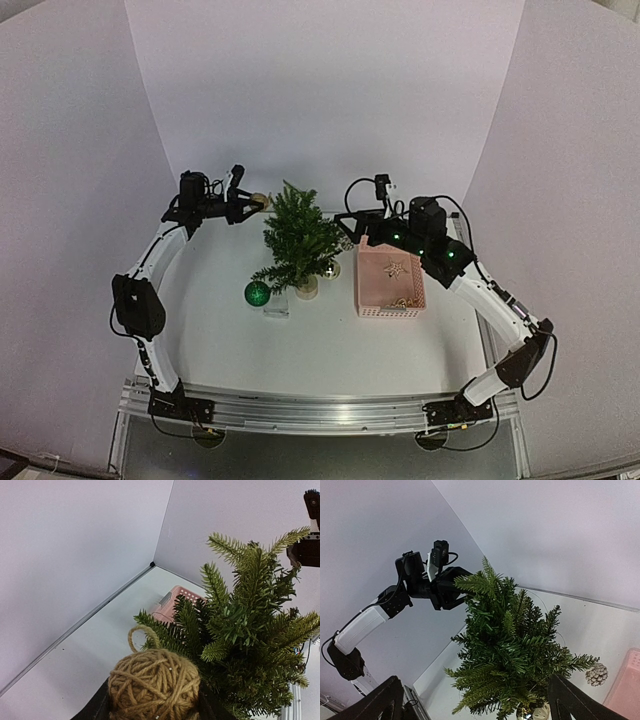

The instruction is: Decorate the small christmas tree

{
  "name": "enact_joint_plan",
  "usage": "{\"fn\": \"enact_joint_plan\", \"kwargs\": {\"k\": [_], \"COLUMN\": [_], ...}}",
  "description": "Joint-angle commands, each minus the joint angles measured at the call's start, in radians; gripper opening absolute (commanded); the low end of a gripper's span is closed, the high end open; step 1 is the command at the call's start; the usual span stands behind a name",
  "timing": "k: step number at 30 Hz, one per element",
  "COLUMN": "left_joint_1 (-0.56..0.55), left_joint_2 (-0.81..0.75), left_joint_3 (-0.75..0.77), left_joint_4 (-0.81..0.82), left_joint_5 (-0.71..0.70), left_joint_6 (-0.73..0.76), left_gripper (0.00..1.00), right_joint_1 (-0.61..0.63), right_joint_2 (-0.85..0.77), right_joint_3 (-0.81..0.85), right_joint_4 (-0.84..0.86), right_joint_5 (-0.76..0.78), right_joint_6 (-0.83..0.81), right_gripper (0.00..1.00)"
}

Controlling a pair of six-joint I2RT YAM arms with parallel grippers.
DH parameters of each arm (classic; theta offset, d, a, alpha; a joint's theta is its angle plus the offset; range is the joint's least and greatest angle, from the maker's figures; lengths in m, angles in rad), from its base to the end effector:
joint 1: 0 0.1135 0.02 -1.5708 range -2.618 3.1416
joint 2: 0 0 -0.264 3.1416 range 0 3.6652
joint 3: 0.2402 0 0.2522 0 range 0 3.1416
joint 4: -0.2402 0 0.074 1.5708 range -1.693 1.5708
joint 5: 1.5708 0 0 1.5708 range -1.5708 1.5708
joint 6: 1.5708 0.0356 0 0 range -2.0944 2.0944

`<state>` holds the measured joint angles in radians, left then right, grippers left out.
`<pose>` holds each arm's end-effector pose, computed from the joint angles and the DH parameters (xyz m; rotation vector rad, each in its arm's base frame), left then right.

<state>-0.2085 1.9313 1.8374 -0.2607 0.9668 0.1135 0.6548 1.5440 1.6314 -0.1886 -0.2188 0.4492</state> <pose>0.4352 -0.1220 0.3646 0.9208 1.6410 -0.9851 0.2808 0.2253 0.4476 -0.3553 1.7372 1.0011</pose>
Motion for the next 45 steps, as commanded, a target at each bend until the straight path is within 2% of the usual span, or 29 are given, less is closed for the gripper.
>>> {"fn": "enact_joint_plan", "kwargs": {"k": [1, 19, 26, 35, 39, 45], "left_joint_1": [-0.002, -0.001, -0.003, -0.005, -0.008, -0.008], "left_joint_2": [0.003, 0.01, 0.018, 0.037, 0.041, 0.038], "left_joint_3": [0.01, 0.002, 0.002, 0.017, 0.023, 0.024], "left_joint_4": [0.032, 0.02, 0.037, 0.068, 0.068, 0.078], "left_joint_5": [0.019, 0.025, 0.033, 0.036, 0.04, 0.045], "left_joint_6": [-0.002, 0.003, -0.01, -0.043, -0.047, -0.045], "left_gripper": [0.28, 0.5, 0.52, 0.62, 0.62, 0.47], "right_joint_1": [-0.006, -0.006, -0.006, -0.005, -0.005, -0.006], "right_joint_2": [-0.022, -0.027, -0.028, -0.023, -0.019, -0.019], "right_joint_3": [0.042, 0.033, 0.03, 0.045, 0.053, 0.054], "right_joint_4": [0.012, 0.012, 0.012, 0.012, 0.012, 0.012], "right_joint_5": [-0.016, -0.014, -0.013, -0.013, -0.018, -0.015], "right_joint_6": [-0.013, -0.008, -0.008, -0.013, -0.014, -0.017], "right_gripper": [0.98, 0.98, 0.98, 0.98, 0.98, 0.98]}}
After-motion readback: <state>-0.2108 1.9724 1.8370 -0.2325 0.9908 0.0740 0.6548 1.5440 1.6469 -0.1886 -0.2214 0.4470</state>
